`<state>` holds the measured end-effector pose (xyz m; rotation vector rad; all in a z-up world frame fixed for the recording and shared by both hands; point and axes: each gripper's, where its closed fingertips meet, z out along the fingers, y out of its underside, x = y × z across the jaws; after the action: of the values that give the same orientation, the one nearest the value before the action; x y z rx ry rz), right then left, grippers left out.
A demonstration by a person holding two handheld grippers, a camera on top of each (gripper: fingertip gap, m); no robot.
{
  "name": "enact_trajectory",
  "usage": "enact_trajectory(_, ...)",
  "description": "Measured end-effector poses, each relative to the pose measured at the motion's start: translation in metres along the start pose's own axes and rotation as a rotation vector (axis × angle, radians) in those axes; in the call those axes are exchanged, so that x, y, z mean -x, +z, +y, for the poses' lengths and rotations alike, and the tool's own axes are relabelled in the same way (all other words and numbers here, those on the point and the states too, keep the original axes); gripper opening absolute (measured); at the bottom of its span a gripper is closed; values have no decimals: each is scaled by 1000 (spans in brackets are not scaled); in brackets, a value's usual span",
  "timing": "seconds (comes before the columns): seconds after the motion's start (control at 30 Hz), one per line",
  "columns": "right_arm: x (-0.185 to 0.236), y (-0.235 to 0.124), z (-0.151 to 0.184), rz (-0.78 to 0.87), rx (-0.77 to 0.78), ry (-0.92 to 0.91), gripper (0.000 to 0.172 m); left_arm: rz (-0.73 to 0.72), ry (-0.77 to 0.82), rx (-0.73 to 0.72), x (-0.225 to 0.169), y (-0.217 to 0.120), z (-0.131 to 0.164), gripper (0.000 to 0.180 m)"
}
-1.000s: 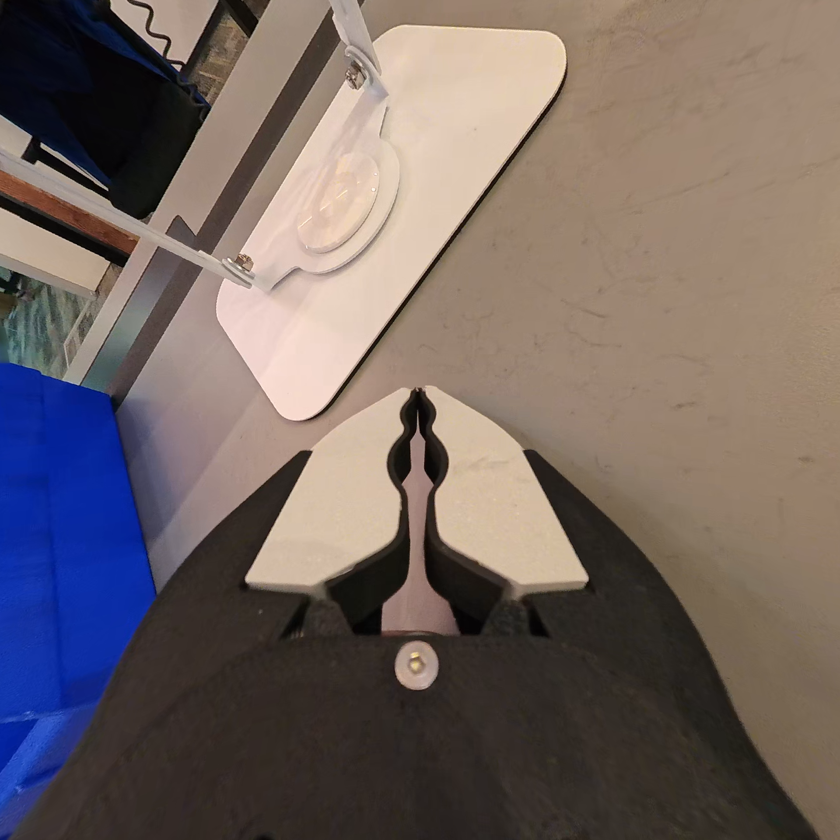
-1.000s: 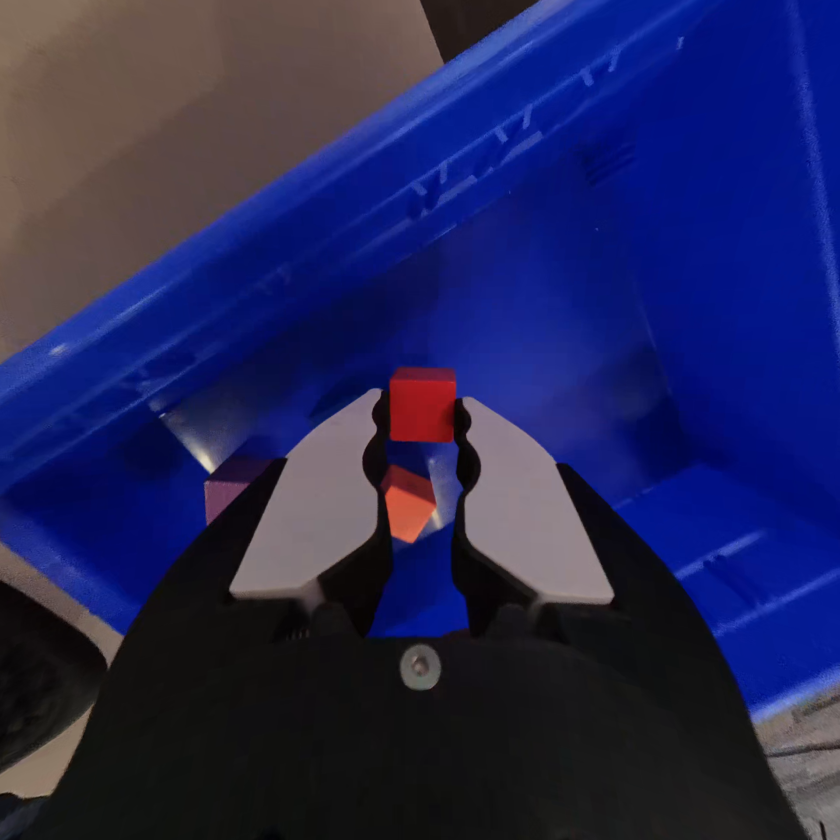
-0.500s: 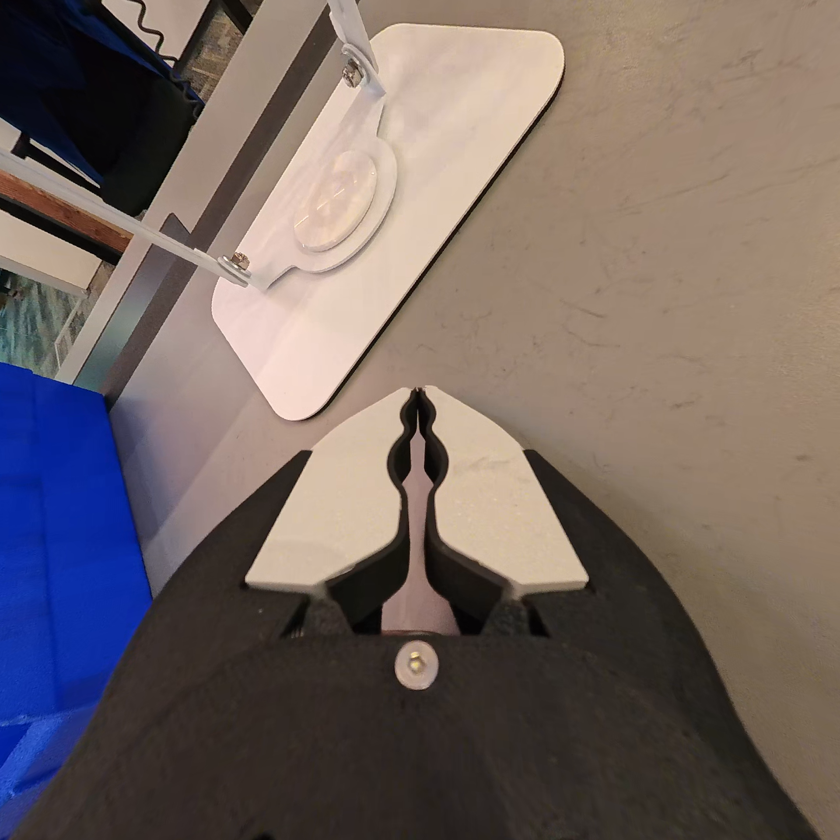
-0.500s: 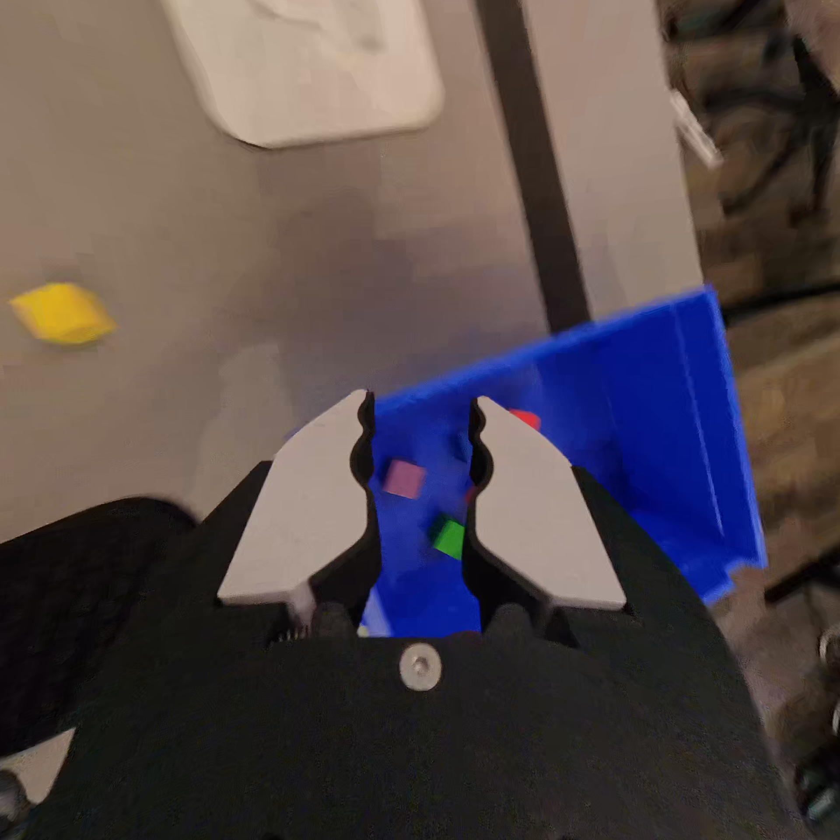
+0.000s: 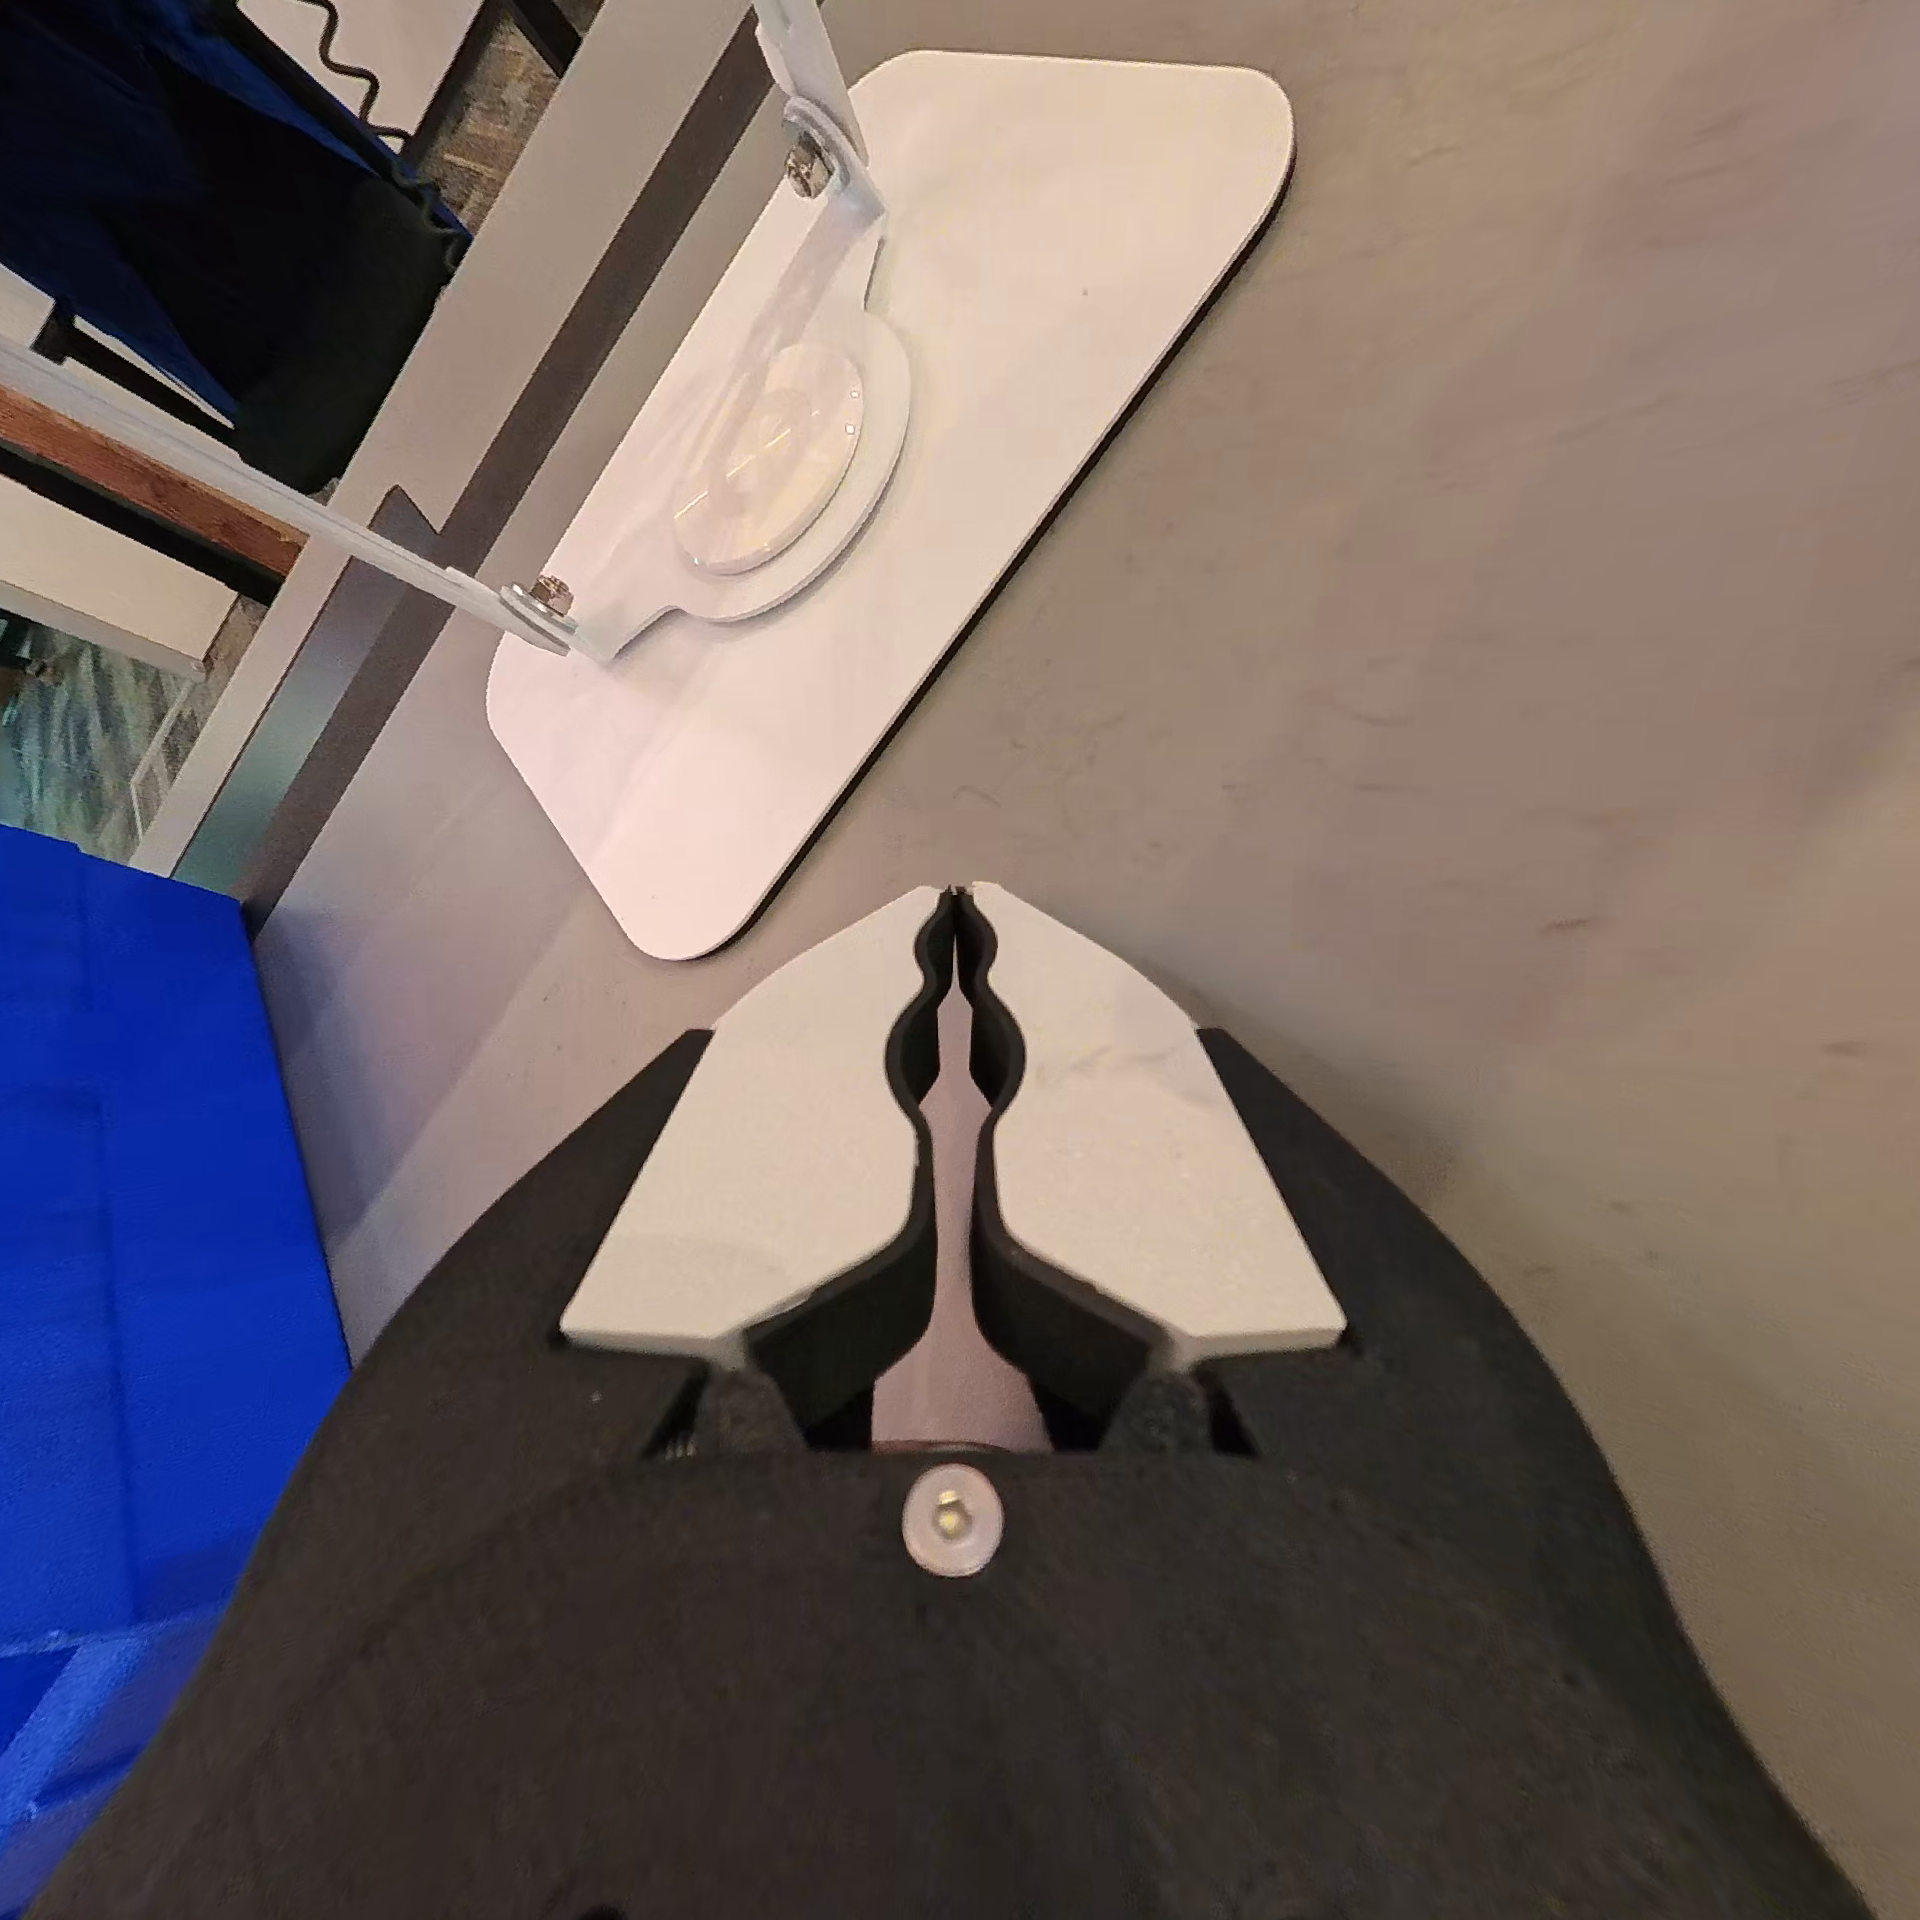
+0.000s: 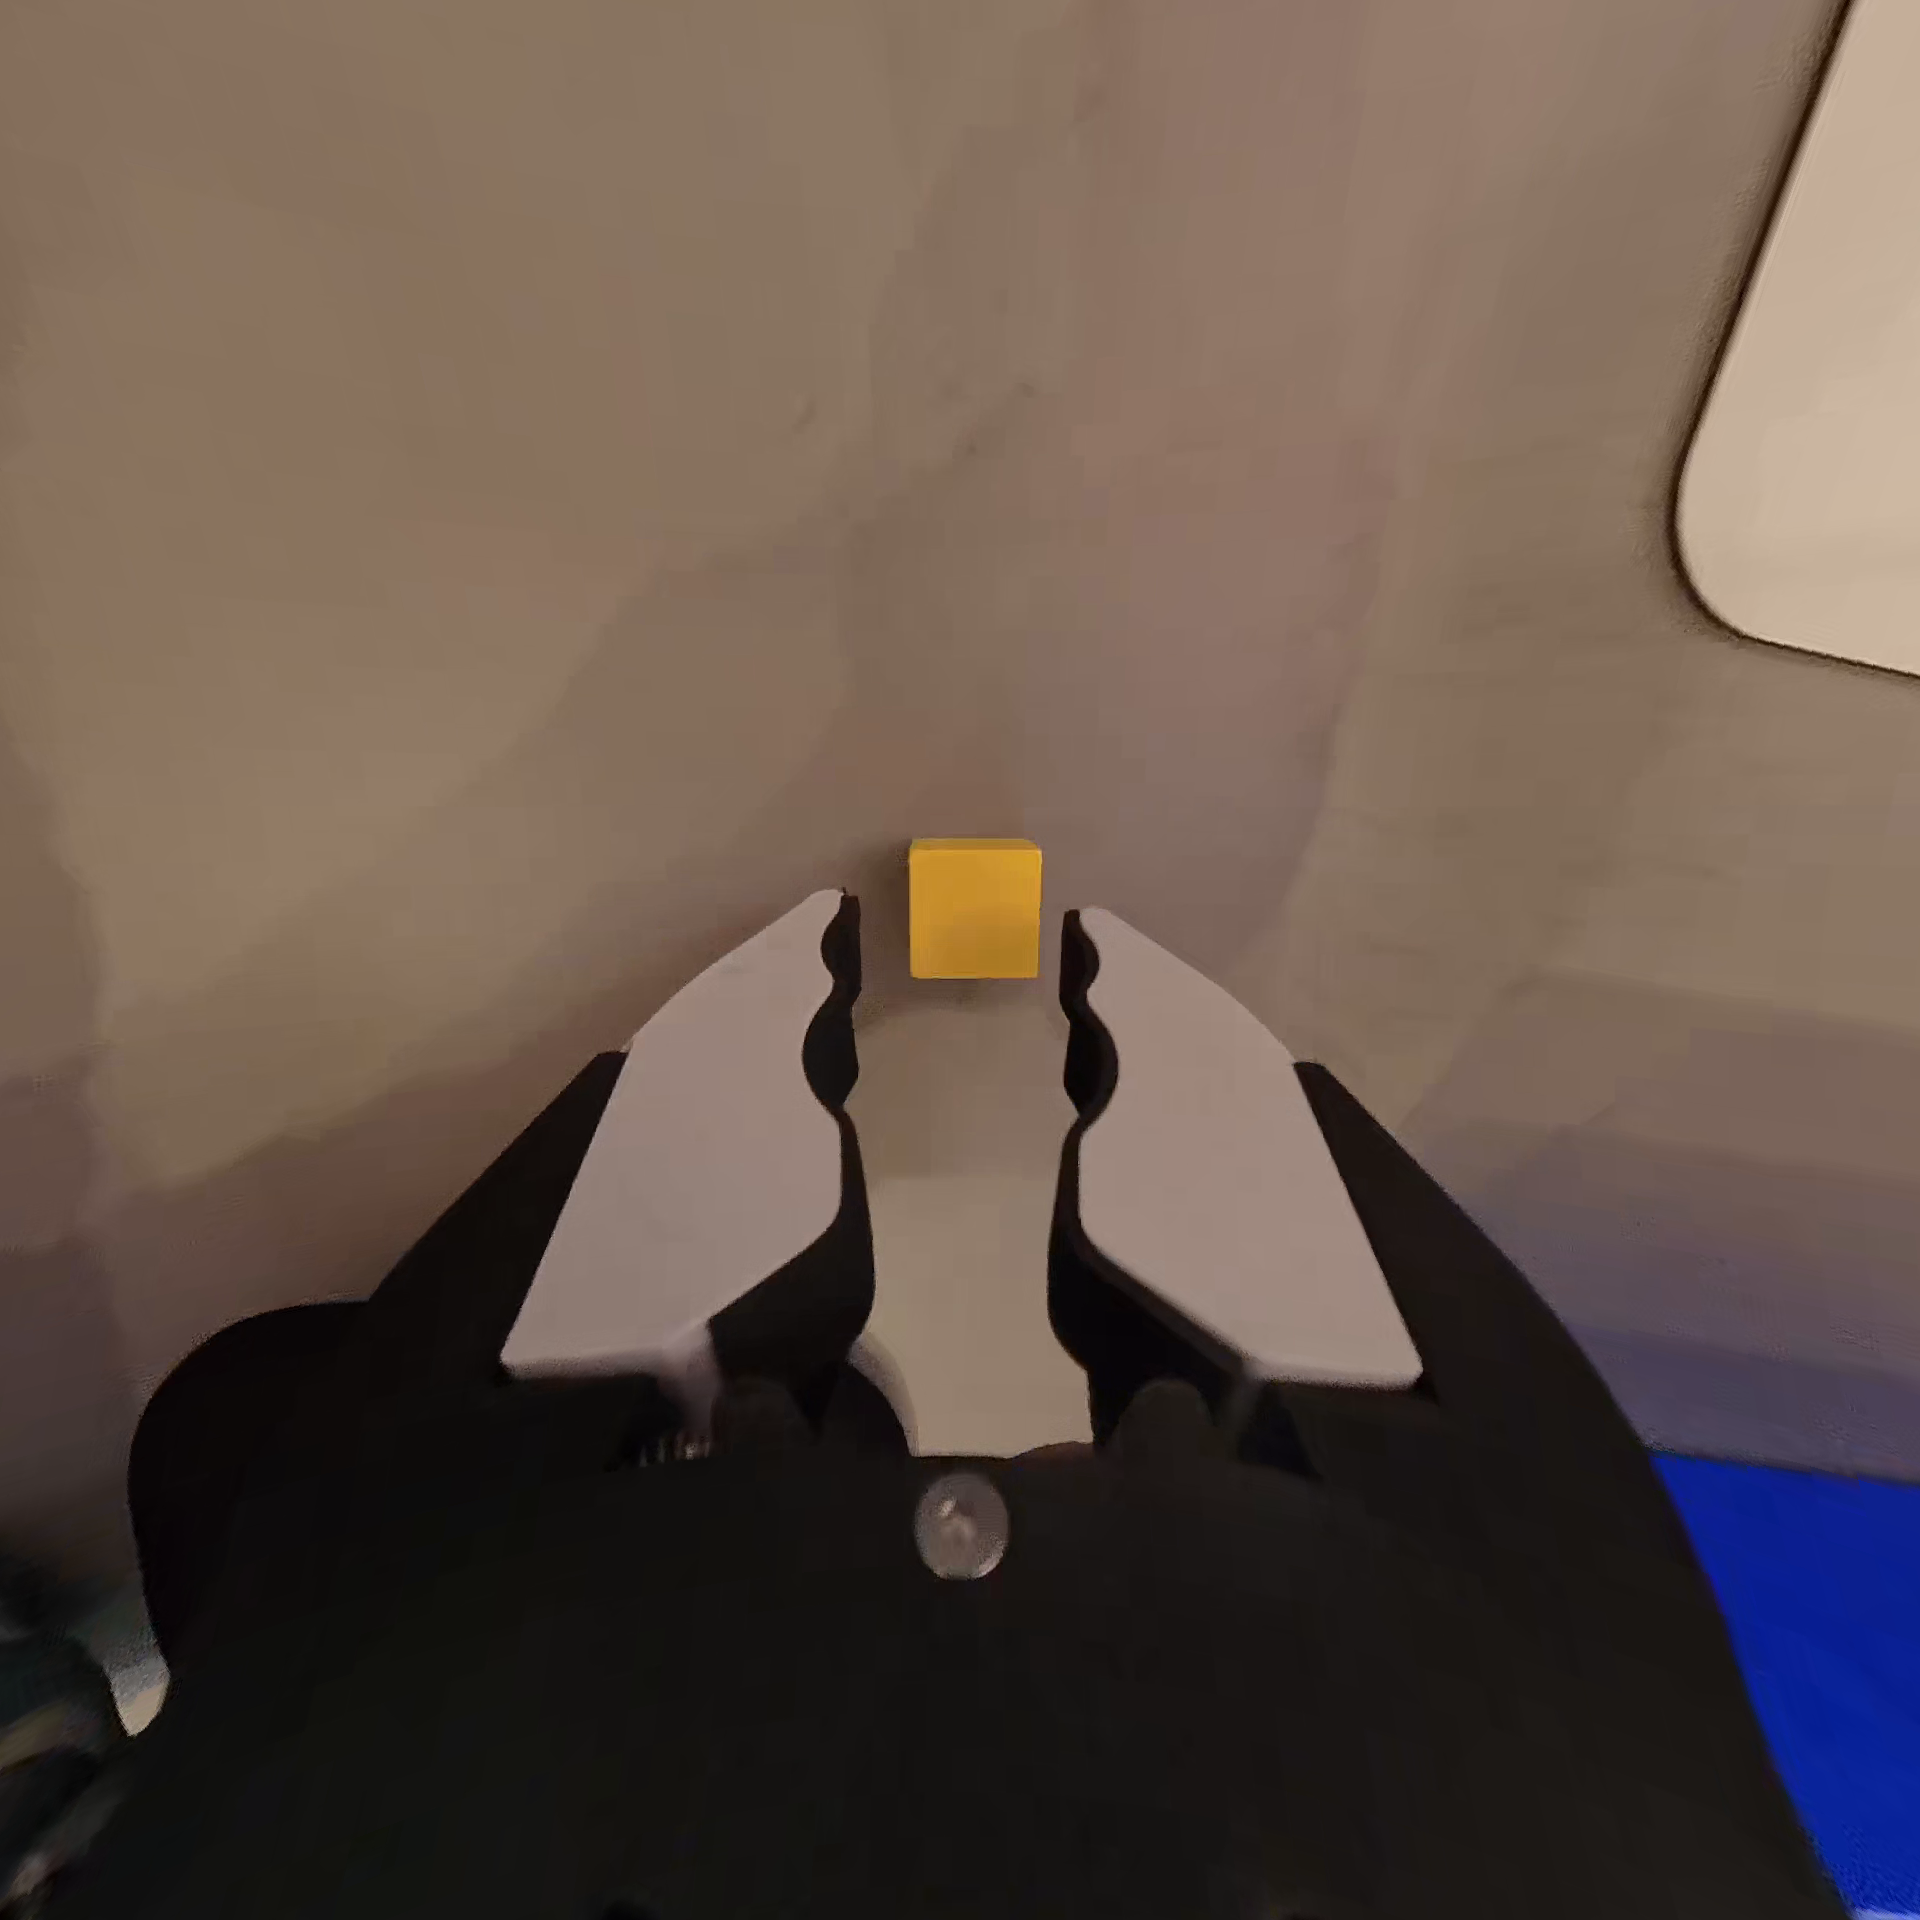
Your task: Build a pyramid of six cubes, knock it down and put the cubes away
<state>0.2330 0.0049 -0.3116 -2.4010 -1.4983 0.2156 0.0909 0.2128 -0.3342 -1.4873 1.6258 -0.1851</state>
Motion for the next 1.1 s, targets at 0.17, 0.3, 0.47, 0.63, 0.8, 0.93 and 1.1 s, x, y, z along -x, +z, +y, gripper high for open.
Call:
enact_trajectory(0.17,0,16,8,-20,36,9,31,1,2,2,0,0,0,0)
enact_trajectory(0.3,-1,22,8,-30,32,5,27,1,2,3,0,0,0,0)
enact_trajectory(0.47,-30,-36,9,99,-43,76,28,0,3,3,0,0,0,0)
enact_trajectory(0.63,-125,-146,72,422,-71,372,27,1,4,3,-1,1,0,0)
enact_trajectory(0.8,-204,-164,178,518,53,797,27,4,0,2,-1,0,0,0)
enact_trajectory(0.93,-233,-124,227,478,113,970,28,8,0,-1,-1,0,0,0)
enact_trajectory(1.1,-239,-79,251,395,166,1068,28,16,-1,-2,-2,0,-1,0)
